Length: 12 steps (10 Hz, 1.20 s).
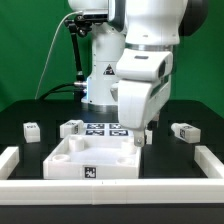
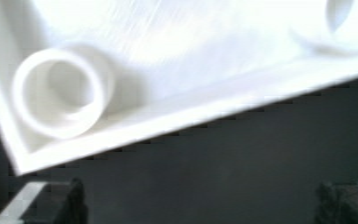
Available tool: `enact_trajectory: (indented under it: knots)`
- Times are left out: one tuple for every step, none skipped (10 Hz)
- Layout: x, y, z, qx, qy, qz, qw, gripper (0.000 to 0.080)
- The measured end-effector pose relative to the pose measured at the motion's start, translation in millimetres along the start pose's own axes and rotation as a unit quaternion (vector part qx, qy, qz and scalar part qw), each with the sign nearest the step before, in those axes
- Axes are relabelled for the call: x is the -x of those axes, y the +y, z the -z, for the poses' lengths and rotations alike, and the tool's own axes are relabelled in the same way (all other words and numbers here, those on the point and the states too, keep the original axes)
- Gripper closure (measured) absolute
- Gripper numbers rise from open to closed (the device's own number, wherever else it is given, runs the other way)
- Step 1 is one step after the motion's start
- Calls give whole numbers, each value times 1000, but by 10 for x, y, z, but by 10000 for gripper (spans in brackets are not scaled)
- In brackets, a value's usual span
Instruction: Assemble one leg
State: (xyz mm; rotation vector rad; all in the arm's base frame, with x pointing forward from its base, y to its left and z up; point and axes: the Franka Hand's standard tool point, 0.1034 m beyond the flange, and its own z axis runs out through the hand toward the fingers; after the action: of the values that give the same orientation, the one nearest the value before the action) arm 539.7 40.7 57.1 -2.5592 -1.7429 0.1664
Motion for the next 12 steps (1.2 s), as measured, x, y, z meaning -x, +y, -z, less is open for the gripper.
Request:
enact_trajectory:
  knots:
    - [-21, 39, 8, 4, 3, -6, 1000, 150]
    - [-19, 33, 4, 3, 3, -6, 1000, 150]
    - [-18, 32, 1, 3, 3, -6, 1000, 150]
    - [-17, 31, 0, 3, 3, -6, 1000, 150]
    - [1, 38, 0, 7, 6, 4, 1000, 150]
    - [105, 20, -13, 23, 15, 27, 999, 150]
    - [258, -63, -60, 24, 16, 49, 998, 150]
    - [386, -123, -99, 26, 18, 56, 998, 150]
    - [470, -170, -132, 22, 17, 58, 998, 150]
    - [537, -211, -180, 16, 16, 48, 999, 150]
    - [578, -260, -227, 14, 16, 31, 999, 150]
    - [574, -260, -227, 13, 16, 32, 999, 150]
